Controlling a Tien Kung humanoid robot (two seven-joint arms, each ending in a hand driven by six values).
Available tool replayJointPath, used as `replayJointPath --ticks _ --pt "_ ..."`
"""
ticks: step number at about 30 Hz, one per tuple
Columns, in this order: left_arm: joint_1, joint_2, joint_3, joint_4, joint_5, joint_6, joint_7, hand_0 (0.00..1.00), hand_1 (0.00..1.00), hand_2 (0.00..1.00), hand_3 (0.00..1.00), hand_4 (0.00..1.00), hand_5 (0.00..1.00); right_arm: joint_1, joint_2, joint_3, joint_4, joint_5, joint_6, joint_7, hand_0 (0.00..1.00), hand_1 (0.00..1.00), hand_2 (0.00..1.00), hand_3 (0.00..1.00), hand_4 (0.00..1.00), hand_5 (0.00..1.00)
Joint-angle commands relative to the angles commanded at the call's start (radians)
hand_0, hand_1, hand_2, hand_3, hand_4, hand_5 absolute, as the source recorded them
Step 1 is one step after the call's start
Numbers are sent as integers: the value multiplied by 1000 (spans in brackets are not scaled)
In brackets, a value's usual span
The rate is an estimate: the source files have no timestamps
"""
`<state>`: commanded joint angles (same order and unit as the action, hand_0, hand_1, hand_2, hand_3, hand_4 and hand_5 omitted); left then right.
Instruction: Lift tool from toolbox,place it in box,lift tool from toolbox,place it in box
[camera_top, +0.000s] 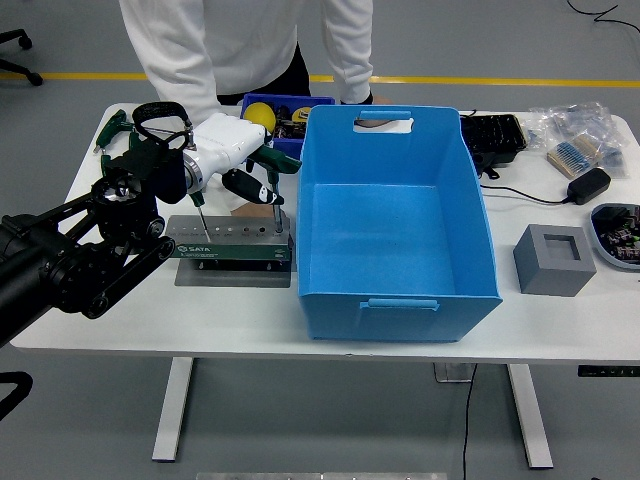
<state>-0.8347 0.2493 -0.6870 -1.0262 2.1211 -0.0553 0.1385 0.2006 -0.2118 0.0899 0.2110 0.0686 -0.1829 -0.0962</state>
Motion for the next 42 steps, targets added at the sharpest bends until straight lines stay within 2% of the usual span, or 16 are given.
replayJointPath --ticks 2,3,8,9,14,15,19,21,35,38,39,42 --pt "1 -2 5 -1 -5 8 2 453 334 304 437 998 645 0 0 -1 0 1 0 0 701 705 762 610 846 730" --pt "0 -2 9 -3 -6 15 3 428 283 267 369 998 683 1 0 -1 0 2 0 0 702 705 762 610 846 731" --pt "-3 -6 19 -6 -18 51 6 428 283 267 369 998 683 2 -1 -3 0 5 0 1 702 705 762 610 846 731" --pt "-4 -7 20 -6 -19 55 7 397 229 230 304 998 740 3 -1 -3 0 5 0 1 702 705 762 610 846 731" --pt "-10 -11 23 1 -25 79 4 397 229 230 304 998 740 4 -2 -5 0 9 0 2 702 705 762 610 846 731" --pt "-11 -11 23 1 -26 84 2 387 204 206 260 998 705 5 -2 -5 0 8 0 2 704 705 763 611 846 731" --pt "-15 -10 25 2 -32 103 -9 387 204 206 260 998 705 5 -2 -4 -1 6 0 2 704 705 763 611 846 731" --pt "-15 -10 25 5 -32 105 -10 374 179 183 222 998 704 5 -2 -4 -1 6 0 2 702 705 762 610 846 731" --pt "-20 -9 43 20 -24 97 1 361 144 149 195 998 726 6 -3 -4 -1 6 0 1 701 706 762 610 845 730" --pt "-19 -11 47 20 -34 103 7 361 144 149 195 998 726 6 -3 -3 -1 3 0 1 701 706 762 610 845 730" --pt "-19 -11 50 20 -35 106 9 316 93 121 161 998 741 6 -4 -2 -1 2 0 1 700 706 762 610 845 731" --pt "-19 -14 57 23 -40 118 20 316 93 121 161 998 741 7 -4 -2 -1 0 0 0 700 706 762 610 845 731"
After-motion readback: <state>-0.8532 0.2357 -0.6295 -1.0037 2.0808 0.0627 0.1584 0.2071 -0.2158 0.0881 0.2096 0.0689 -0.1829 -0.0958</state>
